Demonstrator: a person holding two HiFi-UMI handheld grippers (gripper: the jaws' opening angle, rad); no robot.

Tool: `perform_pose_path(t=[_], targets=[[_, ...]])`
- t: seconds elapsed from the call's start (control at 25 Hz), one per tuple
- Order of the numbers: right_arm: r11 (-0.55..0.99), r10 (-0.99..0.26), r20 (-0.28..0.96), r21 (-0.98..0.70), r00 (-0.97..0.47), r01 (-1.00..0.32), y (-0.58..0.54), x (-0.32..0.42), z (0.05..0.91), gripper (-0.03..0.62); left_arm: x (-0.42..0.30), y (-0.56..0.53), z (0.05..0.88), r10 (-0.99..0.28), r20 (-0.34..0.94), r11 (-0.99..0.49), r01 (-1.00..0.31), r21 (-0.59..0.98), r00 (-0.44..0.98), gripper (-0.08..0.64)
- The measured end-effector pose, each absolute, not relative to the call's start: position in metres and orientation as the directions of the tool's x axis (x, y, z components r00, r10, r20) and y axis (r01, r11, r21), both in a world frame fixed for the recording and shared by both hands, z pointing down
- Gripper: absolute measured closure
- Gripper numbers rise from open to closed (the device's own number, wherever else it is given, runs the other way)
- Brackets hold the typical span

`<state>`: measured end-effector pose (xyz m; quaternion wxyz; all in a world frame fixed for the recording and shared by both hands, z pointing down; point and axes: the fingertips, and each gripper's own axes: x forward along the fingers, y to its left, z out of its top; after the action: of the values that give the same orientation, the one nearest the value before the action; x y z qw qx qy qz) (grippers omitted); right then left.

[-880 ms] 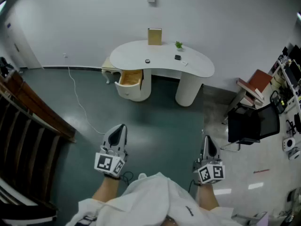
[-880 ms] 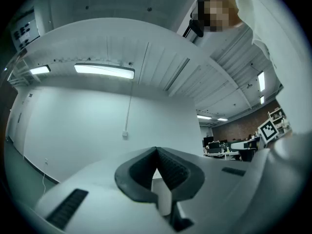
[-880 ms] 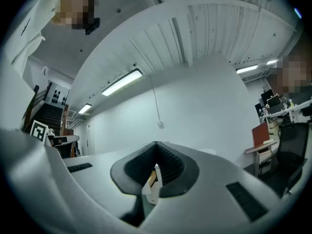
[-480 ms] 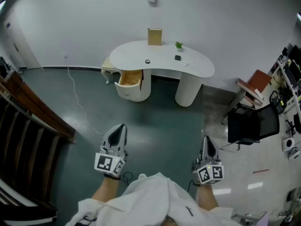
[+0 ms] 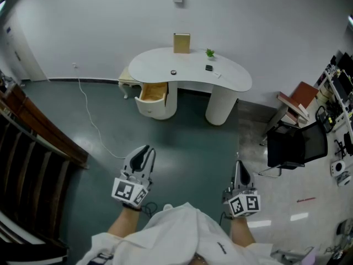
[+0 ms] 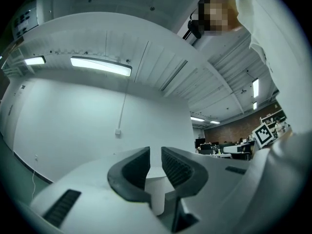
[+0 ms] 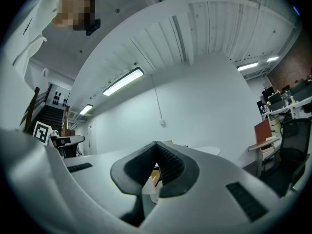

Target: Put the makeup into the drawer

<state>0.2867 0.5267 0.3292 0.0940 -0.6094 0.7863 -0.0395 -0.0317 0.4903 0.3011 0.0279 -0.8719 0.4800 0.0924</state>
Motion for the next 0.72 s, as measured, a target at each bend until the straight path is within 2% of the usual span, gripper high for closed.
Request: perform_pose_path(t=[0.08,0.32,0.72], targets=[[0.251,-0.967,-0.095,-0.174,-0.238,-0.952,0.526,0.281,0.327,0.575,-0.031,0.488,0.303,-0.825,-0.174,-0.553,-0.832,0.048,0.538,0.431],[0.252,-0.967,-0.08,-0.183,-0.241,-0.95,0.528,0.269,0.332,0.575,-0.024,0.485,0.31,-0.799,-0.148,-0.596,-0.801,0.057,0.583,0.351],[0.255,-0.967,-0.069,-0.185,-0.246,-0.949,0.523,0.261,0.335,0.575,-0.03,0.478,0.31,-0.799,-0.15,-0.596,-0.8,0.067,0.583,0.348]])
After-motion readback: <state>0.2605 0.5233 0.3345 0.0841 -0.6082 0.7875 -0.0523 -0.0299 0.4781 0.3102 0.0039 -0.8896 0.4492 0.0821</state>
